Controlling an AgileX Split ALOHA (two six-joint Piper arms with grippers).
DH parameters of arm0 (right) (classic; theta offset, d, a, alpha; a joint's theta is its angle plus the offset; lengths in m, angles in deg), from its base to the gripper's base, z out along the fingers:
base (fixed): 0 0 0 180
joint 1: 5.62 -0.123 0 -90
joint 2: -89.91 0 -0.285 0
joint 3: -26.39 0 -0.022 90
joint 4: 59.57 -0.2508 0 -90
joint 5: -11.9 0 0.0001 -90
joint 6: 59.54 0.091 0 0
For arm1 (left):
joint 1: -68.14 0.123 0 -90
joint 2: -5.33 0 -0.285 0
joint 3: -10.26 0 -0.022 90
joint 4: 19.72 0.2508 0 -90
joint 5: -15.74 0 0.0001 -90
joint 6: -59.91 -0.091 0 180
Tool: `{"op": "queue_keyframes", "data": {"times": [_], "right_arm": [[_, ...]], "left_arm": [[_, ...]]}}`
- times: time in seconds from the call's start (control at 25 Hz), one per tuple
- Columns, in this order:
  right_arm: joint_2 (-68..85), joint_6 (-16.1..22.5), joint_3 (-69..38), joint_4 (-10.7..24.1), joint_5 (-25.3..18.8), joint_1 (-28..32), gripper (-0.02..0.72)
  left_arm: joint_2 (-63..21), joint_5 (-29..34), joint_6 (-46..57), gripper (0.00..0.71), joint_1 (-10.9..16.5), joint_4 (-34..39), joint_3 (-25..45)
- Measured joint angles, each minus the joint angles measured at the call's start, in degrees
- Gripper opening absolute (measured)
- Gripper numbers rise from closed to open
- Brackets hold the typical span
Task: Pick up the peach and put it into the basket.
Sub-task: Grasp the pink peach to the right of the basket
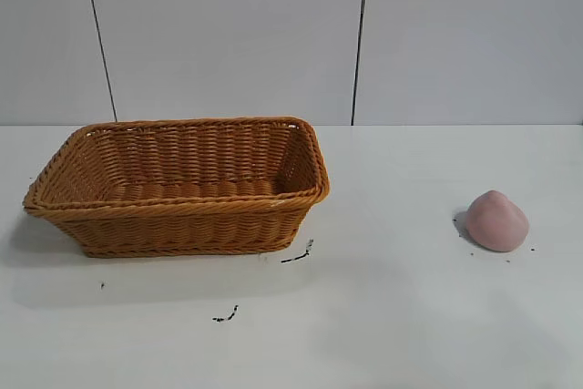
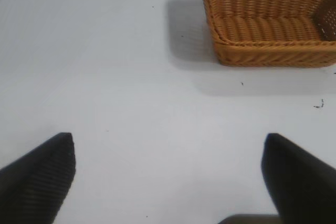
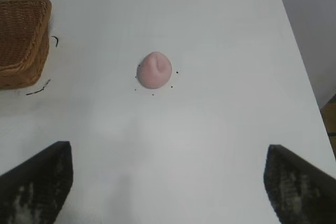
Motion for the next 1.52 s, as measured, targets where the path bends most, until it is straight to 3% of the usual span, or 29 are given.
{"op": "queue_keyframes", "data": {"times": [0.28, 0.44, 0.72, 0.96, 1.52], "right_arm": [[-24.9, -1.3, 10.7, 0.4, 2.0, -0.1, 0.688], [-34.4, -3.4, 16.4, 0.0, 3.4, -3.9, 0.688], [-46.2, -1.0, 23.6, 0.8, 7.9, -5.5, 0.688], [-54.2, -1.0, 24.5, 1.3, 12.4, -5.5, 0.688], [-64.8, 1.5, 24.6, 1.4, 16.3, -5.5, 0.696]], "left_arm": [[0.0, 0.0, 0.0, 0.693, 0.0, 0.0, 0.0], [0.0, 0.0, 0.0, 0.693, 0.0, 0.0, 0.0], [0.0, 0.0, 0.0, 0.693, 0.0, 0.0, 0.0], [0.0, 0.0, 0.0, 0.693, 0.0, 0.0, 0.0], [0.0, 0.0, 0.0, 0.693, 0.0, 0.0, 0.0]]}}
